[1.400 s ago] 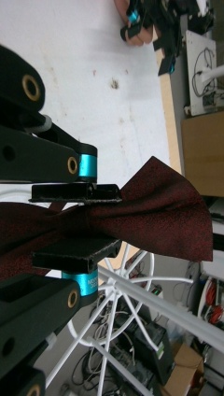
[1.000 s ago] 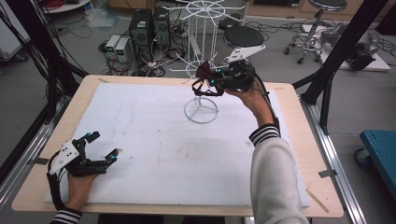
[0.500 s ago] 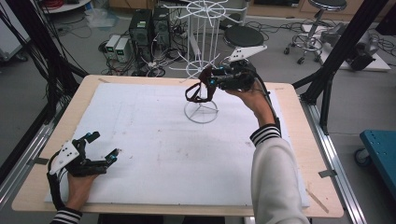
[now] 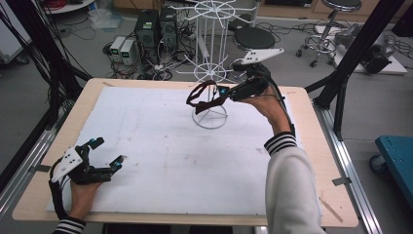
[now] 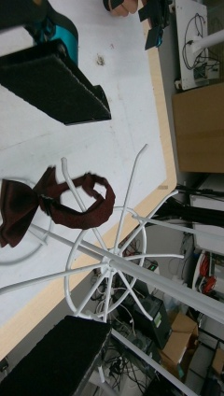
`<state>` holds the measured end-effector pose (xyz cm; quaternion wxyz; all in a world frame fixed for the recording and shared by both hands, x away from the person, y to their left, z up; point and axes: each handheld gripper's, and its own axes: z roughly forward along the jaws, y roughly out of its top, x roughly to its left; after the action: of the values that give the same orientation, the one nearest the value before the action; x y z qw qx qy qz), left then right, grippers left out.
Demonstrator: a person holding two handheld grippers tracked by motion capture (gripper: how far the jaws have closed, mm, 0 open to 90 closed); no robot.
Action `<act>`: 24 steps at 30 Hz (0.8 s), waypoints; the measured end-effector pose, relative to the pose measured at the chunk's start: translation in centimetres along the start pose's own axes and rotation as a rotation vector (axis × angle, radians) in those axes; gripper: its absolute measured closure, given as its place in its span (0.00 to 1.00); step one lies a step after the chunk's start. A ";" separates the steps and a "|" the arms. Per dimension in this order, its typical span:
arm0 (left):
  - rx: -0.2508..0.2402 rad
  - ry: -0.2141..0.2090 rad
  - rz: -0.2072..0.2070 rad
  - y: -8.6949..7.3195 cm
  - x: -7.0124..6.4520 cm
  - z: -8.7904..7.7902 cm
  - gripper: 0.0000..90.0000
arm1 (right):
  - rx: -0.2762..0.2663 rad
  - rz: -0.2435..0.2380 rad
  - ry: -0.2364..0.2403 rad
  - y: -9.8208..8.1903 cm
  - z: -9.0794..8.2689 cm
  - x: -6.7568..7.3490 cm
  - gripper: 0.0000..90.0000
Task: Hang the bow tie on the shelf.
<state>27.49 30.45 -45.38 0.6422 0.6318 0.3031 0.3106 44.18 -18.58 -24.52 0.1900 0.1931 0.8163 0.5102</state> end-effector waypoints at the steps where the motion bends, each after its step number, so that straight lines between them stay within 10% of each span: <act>1: 0.000 0.000 0.000 0.0 0.0 0.0 0.02 | 0.000 0.000 0.000 0.0 0.0 0.0 0.01; 11: 0.001 -0.002 0.000 0.0 0.0 0.0 0.02 | -0.041 0.014 -0.017 -0.3 -1.9 1.0 0.01; 24: 0.002 -0.003 0.002 0.0 0.0 0.0 0.02 | -0.042 0.044 -0.074 -5.1 -4.3 3.3 0.01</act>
<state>27.50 30.44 -45.36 0.6418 0.6331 0.3017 0.3103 38.57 -22.25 -27.76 0.2128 0.2259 0.7934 0.5237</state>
